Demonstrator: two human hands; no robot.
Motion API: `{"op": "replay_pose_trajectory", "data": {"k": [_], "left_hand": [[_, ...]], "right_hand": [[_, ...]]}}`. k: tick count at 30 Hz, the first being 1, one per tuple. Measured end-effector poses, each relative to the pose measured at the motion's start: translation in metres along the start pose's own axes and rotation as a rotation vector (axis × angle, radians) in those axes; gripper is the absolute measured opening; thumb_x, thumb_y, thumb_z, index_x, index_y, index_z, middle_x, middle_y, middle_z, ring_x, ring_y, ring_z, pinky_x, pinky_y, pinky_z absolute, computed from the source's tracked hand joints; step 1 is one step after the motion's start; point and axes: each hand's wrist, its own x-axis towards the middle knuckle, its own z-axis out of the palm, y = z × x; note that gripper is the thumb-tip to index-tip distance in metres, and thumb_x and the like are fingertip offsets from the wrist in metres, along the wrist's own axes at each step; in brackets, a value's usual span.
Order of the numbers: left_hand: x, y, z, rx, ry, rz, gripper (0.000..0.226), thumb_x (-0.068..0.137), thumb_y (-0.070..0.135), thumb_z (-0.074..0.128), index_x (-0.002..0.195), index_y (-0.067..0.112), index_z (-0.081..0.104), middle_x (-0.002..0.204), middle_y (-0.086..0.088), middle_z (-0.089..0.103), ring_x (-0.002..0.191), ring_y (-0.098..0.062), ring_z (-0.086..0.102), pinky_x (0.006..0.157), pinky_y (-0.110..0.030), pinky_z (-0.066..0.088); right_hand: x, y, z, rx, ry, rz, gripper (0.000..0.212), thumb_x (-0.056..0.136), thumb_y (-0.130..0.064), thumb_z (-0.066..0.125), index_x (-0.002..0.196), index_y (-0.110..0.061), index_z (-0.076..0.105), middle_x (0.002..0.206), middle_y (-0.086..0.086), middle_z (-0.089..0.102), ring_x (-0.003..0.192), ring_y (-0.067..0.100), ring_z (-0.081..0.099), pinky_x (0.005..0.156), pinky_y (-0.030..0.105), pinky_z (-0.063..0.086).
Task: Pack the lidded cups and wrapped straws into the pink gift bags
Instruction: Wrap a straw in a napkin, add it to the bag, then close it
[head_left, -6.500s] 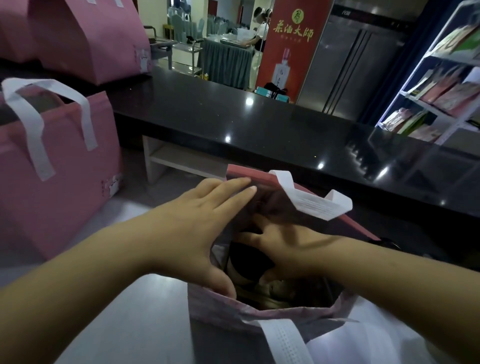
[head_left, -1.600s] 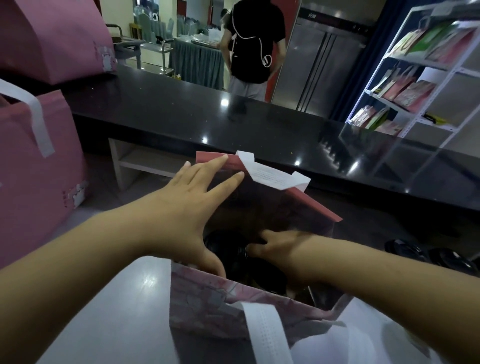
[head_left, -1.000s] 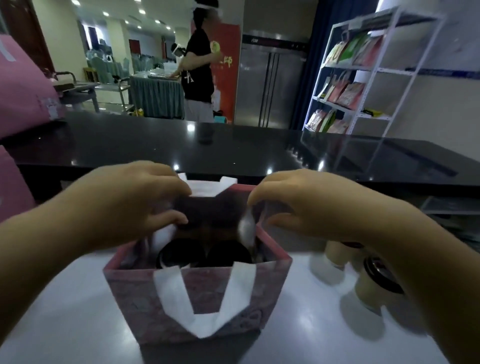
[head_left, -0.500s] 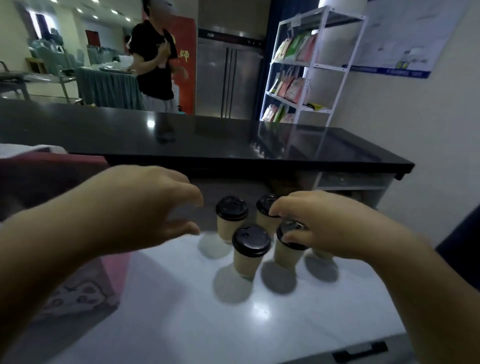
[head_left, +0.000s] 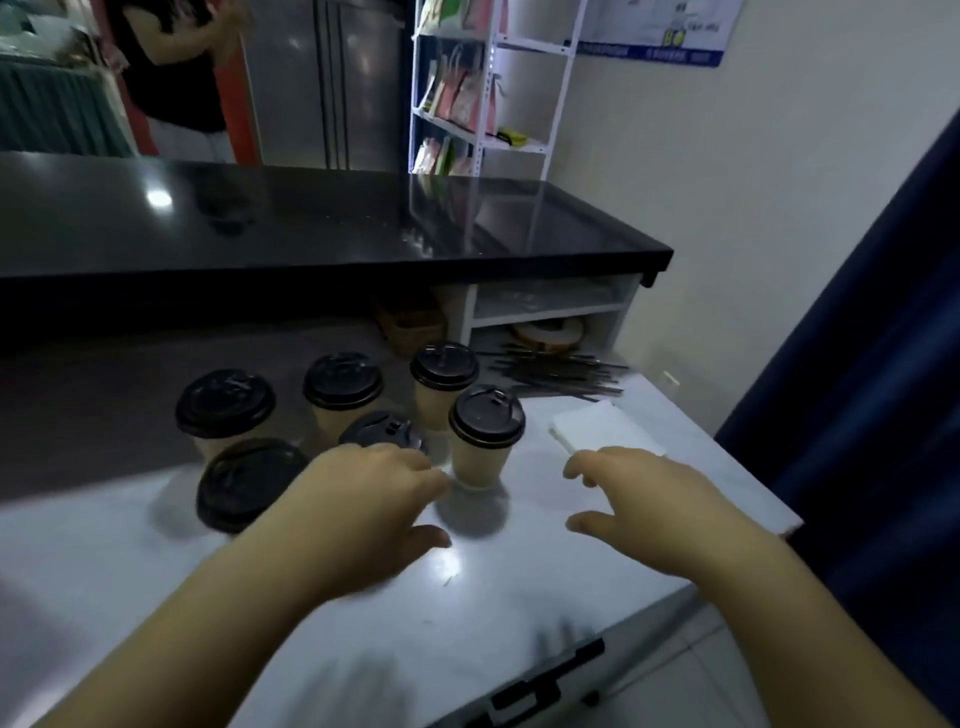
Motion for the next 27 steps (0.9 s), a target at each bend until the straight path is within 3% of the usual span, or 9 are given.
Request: {"op": "replay_pose_trajectory", "data": {"k": [9,15,20,23,27], "left_hand": [[0.141,0.045,0.057,-0.098,-0.039,0.087,0.041,0.088,0.053,0.043,0.115,0.023,0.05,0.111,0.005,0.055,0.104,-0.021,0.051,0.078,-0.031,0.042],[0.2,0.061,0.097,-0.147,-0.127,0.062,0.034,0.09,0.046,0.045,0.114,0.022,0.05,0.11,0.001,0.054,0.103,-0.025,0.05,0.073,-0.032,0.035],[0.232,0.069,0.137,-0.302,-0.008,-0.027,0.031,0.088,0.031,0.049,0.117,0.02,0.052,0.124,0.0,0.052,0.112,-0.025,0.047,0.084,-0.033,0.046],[0.246,0.07,0.153,-0.32,0.034,-0.086,0.039,0.085,0.024,0.058,0.122,0.014,0.056,0.132,-0.008,0.051,0.122,-0.032,0.044,0.096,-0.037,0.043],[0.256,0.076,0.166,-0.382,0.032,-0.2,0.026,0.085,0.029,0.058,0.102,0.011,0.063,0.119,-0.008,0.058,0.114,-0.029,0.048,0.093,-0.032,0.042]], "right_hand": [[0.05,0.11,0.03,0.019,-0.108,0.153,0.043,0.086,-0.052,0.054,0.125,-0.037,0.043,0.121,-0.012,0.054,0.104,0.013,0.054,0.075,0.028,0.043],[0.089,0.158,0.048,0.095,-0.008,0.278,0.044,0.088,-0.05,0.053,0.127,-0.031,0.044,0.12,-0.009,0.055,0.103,0.015,0.055,0.073,0.029,0.044],[0.126,0.185,0.071,0.264,0.044,0.31,0.049,0.09,-0.044,0.054,0.132,-0.023,0.042,0.124,-0.002,0.049,0.108,0.019,0.053,0.083,0.032,0.047],[0.148,0.202,0.082,0.325,0.044,0.276,0.053,0.09,-0.045,0.054,0.134,-0.018,0.041,0.127,0.001,0.045,0.11,0.02,0.051,0.085,0.033,0.047],[0.172,0.223,0.093,0.418,-0.041,0.22,0.054,0.088,-0.045,0.058,0.132,-0.016,0.045,0.121,0.0,0.049,0.104,0.017,0.053,0.084,0.032,0.047]]}}
